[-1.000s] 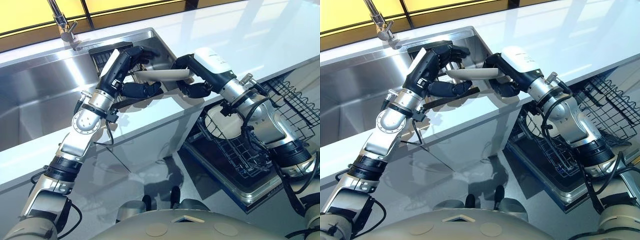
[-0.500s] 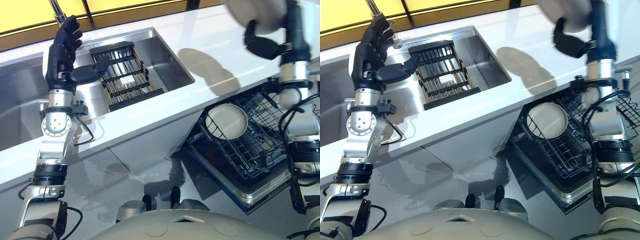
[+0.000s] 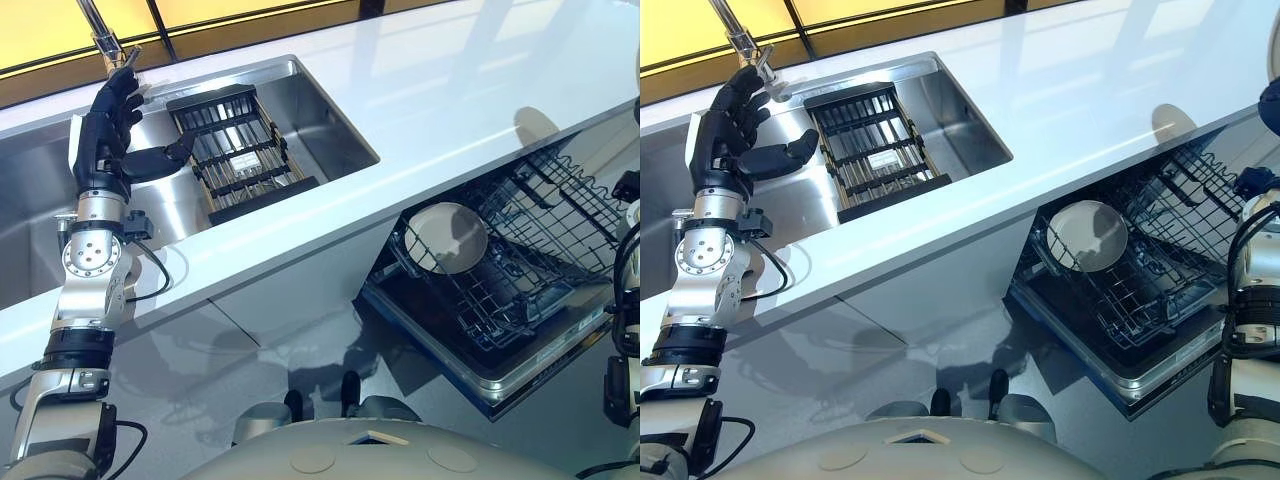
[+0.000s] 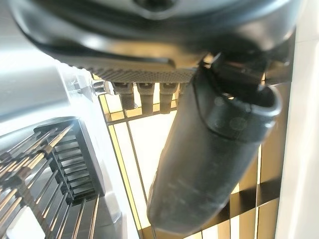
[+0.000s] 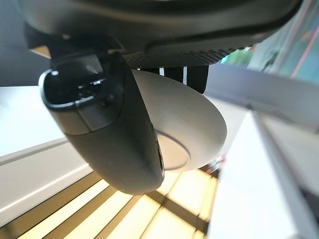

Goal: Pick up plates and place into dishwasher.

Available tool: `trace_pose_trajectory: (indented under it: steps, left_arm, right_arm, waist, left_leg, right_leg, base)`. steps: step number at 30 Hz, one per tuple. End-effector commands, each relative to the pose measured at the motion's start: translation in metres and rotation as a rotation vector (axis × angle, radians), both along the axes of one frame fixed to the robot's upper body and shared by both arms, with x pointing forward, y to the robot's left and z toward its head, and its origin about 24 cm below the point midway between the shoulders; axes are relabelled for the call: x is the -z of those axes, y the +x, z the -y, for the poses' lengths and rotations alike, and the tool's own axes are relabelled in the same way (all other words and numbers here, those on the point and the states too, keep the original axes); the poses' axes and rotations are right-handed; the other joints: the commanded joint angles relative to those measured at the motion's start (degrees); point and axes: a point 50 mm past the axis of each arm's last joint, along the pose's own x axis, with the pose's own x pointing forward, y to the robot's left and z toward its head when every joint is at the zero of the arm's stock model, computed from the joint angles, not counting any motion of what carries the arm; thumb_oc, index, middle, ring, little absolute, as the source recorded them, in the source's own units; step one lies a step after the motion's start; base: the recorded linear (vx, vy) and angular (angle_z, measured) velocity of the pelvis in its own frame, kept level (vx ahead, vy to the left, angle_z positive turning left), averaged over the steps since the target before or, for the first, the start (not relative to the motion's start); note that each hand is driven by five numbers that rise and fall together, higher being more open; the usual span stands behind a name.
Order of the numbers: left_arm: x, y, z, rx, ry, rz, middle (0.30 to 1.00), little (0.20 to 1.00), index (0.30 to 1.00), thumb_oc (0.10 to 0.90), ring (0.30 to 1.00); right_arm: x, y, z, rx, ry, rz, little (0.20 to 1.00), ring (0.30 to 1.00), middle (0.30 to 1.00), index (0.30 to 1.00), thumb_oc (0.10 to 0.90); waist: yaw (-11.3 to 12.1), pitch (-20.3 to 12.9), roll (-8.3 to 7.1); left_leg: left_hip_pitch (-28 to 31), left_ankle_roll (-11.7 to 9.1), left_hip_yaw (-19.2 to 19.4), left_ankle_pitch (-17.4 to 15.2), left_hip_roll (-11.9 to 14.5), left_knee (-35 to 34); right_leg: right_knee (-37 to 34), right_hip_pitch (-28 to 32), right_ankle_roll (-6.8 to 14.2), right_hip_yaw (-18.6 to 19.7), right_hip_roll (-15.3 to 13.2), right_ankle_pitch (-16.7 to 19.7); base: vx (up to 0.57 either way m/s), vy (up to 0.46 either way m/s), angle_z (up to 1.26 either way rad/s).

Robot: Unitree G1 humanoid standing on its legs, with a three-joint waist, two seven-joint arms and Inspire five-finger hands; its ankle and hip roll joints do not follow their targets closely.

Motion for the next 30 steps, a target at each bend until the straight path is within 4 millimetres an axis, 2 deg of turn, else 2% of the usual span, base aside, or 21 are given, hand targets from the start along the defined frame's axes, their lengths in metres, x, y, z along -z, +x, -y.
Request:
trace_pose_trajectory:
  steps: [1, 4, 8, 11, 14, 20, 23, 30]
  left_arm:
    - [-0.052, -0.008, -0.024, -0.067, 0.145, 0.209, 0.9, 0.9, 0.9, 0.8, 0.9]
    - [-0.053, -0.009, -0.026, -0.101, 0.155, 0.217, 0.9, 0.9, 0.9, 0.8, 0.9]
    - [-0.061, -0.008, -0.031, -0.151, 0.162, 0.237, 0.9, 0.9, 0.9, 0.8, 0.9]
    - [-0.07, -0.006, -0.036, -0.173, 0.129, 0.262, 0.9, 0.9, 0.9, 0.8, 0.9]
    - [-0.081, -0.003, -0.041, -0.17, 0.088, 0.288, 0.9, 0.9, 0.9, 0.8, 0.9]
    - [-0.104, 0.004, -0.052, -0.099, 0.082, 0.256, 0.9, 0.9, 0.9, 0.8, 0.9]
    - [-0.099, 0.007, -0.057, -0.031, 0.062, 0.178, 0.9, 0.9, 0.9, 0.8, 0.9]
    - [-0.071, 0.002, -0.065, 0.049, 0.037, 0.054, 0.9, 0.9, 0.9, 0.8, 0.9]
  right_arm:
    - [-0.056, -0.035, 0.037, 0.189, -0.114, 0.135, 0.2, 0.3, 0.3, 0.3, 0.1]
    - [-0.045, -0.041, 0.046, 0.22, -0.086, 0.072, 0.2, 0.3, 0.3, 0.3, 0.1]
    - [-0.039, -0.036, 0.044, 0.181, -0.125, -0.017, 0.2, 0.3, 0.3, 0.3, 0.1]
    - [-0.043, -0.027, 0.038, 0.127, -0.158, -0.044, 0.2, 0.3, 0.3, 0.3, 0.1]
    - [-0.056, -0.017, 0.033, 0.086, -0.204, -0.061, 0.2, 0.3, 0.3, 0.3, 0.1]
    - [-0.071, 0.0, 0.026, 0.014, -0.259, -0.138, 0.2, 0.3, 0.3, 0.3, 0.1]
    - [-0.066, 0.004, 0.024, -0.037, -0.251, -0.19, 0.2, 0.3, 0.3, 0.3, 0.1]
    - [-0.049, 0.004, 0.026, -0.076, -0.229, -0.255, 0.2, 0.3, 0.3, 0.3, 0.1]
  waist:
    - [-0.58, -5.82, 0.27]
    - [-0.93, -4.9, 0.62]
    - [-1.34, -2.2, 1.63]
    - [-1.51, 0.1, 2.33]
    - [-1.43, 2.89, 2.77]
    - [-0.92, 8.16, 2.72]
    - [-0.65, 9.76, 2.78]
    - [0.02, 12.31, 3.37]
  left_leg:
    - [-2.09, -0.58, -0.05, -2.85, -0.21, 0.09]
    - [-2.04, -0.67, 0.06, -2.77, 0.17, 0.09]
    - [-2.74, -0.96, -0.18, -1.74, 0.49, 0.09]
    - [-4.66, -1.38, -0.21, -0.96, 0.66, 0.86]
    - [-7.57, -1.96, -0.28, -0.56, 0.88, 2.65]
    - [-13.02, -2.86, -0.53, -0.89, 1.54, 6.33]
    - [-14.61, -2.94, -0.83, -0.86, 1.47, 7.6]
    - [-17.08, -2.96, -1.47, -0.53, 1.0, 9.82]
  right_leg:
    - [5.6, 3.87, 2.14, -1.91, 2.73, -12.26]
    - [7.65, 3.11, 2.07, -2.0, 2.78, -13.15]
    - [10.93, 0.75, 1.66, -2.1, 2.78, -13.87]
    - [12.5, -1.55, 1.31, -1.8, 2.91, -13.83]
    - [13.45, -3.84, 0.82, -1.52, 3.16, -13.54]
    - [14.69, -7.43, 0.01, -1.4, 3.57, -13.92]
    - [15.02, -8.46, -0.25, -1.64, 3.63, -13.72]
    - [16.61, -10.54, -0.55, -2.43, 3.14, -13.41]
  base:
    - [0.08, -0.06, 0.0]
    - [0.07, -0.056, -0.01]
    - [0.03, -0.06, -0.05]
    - [-0.05, -0.064, -0.03]
    - [-0.1, -0.071, -0.03]
    - [-0.08, -0.097, 0.01]
    - [-0.01, -0.056, 0.02]
    - [0.01, -0.006, 0.01]
